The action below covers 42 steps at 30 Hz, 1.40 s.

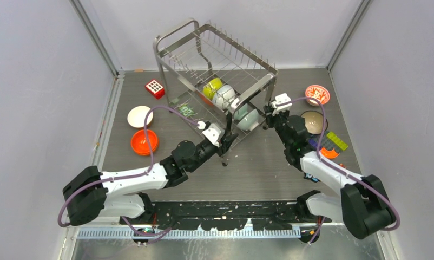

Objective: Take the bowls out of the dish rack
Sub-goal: Adjust the dish rack at the center of the board.

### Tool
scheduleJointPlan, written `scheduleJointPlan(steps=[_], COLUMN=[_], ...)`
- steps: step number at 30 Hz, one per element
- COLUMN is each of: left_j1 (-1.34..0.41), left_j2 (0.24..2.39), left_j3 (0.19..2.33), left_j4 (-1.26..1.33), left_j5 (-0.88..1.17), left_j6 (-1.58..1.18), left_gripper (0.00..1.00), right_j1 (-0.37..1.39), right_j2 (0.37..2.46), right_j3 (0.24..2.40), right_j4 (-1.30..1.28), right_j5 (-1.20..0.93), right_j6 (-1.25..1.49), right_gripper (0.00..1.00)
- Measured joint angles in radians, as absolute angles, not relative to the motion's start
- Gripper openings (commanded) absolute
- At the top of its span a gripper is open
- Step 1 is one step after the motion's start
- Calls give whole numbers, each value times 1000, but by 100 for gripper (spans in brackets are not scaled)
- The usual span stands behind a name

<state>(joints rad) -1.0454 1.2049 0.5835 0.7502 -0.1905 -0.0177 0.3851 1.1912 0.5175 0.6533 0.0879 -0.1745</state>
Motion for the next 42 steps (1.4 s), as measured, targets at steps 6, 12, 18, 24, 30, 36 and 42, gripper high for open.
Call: scheduleJointPlan(steps=[6,12,18,24,30,36,42], left_j1=[-1034,-1013,-958,-870,-820,-788,-784], left_j2=[1228,1272,1312,1369,1392,1386,1322], left_j3=[587,614,648,697,710,710,651], left_j4=[776,792,792,792,788,778,671], left_j5=[-182,-182,-200,-302,-380,-447,-478], left_j6=[-25,-29,-30,-36,-59,-72,-101], left_gripper=[0,0,0,0,0,40,65], right_j1=[402,437,510,628,701,762,835], right_j2=[1050,962,886,842,875,965,1074], right_j3=[459,446,446,445,456,504,557], right_j4=[558,454,343,280,298,318,365], right_j5=[178,304,442,530,558,608,667], right_j6=[-169,-165,-154,-101,-54,-24,1], right_gripper=[1,1,1,1,1,1,1])
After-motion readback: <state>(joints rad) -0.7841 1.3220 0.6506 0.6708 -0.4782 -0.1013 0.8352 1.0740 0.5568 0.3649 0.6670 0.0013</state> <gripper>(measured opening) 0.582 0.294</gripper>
